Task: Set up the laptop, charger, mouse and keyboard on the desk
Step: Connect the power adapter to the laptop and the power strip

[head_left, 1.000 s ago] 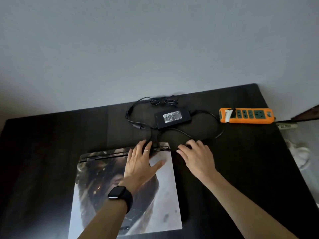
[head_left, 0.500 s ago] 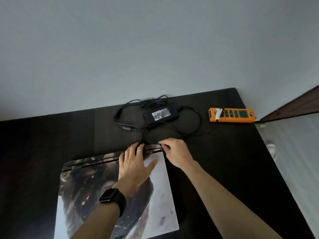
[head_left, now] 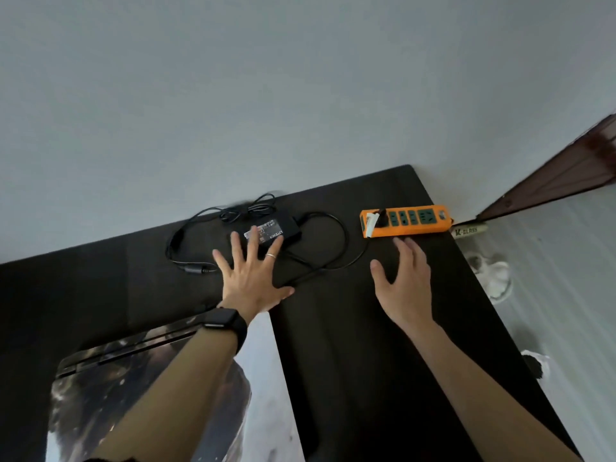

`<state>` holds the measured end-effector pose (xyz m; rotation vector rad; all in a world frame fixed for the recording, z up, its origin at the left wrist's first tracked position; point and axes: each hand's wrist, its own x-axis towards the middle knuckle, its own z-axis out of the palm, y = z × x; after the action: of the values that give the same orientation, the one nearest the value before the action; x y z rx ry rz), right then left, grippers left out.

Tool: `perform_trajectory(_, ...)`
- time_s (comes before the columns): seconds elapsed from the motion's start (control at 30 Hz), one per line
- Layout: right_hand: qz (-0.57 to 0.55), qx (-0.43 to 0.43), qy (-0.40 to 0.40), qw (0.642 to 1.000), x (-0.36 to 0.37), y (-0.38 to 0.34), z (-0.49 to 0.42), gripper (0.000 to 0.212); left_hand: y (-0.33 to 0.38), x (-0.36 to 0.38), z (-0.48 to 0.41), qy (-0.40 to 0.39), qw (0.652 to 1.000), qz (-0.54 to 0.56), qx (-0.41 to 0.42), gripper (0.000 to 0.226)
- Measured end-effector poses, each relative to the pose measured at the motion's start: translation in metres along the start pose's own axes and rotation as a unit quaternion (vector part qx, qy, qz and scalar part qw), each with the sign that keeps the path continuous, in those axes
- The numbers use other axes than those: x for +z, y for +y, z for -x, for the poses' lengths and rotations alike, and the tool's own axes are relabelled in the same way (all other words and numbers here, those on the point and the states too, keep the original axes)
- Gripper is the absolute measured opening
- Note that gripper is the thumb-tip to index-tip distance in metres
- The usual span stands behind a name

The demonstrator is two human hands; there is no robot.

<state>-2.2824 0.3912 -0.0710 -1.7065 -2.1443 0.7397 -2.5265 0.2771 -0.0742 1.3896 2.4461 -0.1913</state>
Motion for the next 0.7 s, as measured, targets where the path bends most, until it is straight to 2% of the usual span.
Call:
perform_trajectory(0.07,0.077,0.011,-0.062,0.995,0.004,0.009,-0.023,0.079,-0.005,-0.002,-0.012,-0.04,0.998,0.02,-0.037,0.117)
perform_trajectory(0.17,0.112,-0.007,-0.113,0.987,0.012,0.019,-0.045,0.083,-0.014,-0.002,-0.018,-0.074,0.993,0.076,-0.05,0.116)
perform_trajectory(0.5,0.136,-0.098,-0.093,0.982,0.014,0.045,-0.059,0.087,-0.037,-0.003,-0.026,-0.038,0.996,0.072,-0.022,0.096)
perform_trajectory(0.7,0.144,-0.116,-0.111,0.977,0.013,0.052,-0.061,0.093,-0.016,0.0,-0.019,-0.026,0.995,0.043,-0.081,0.097)
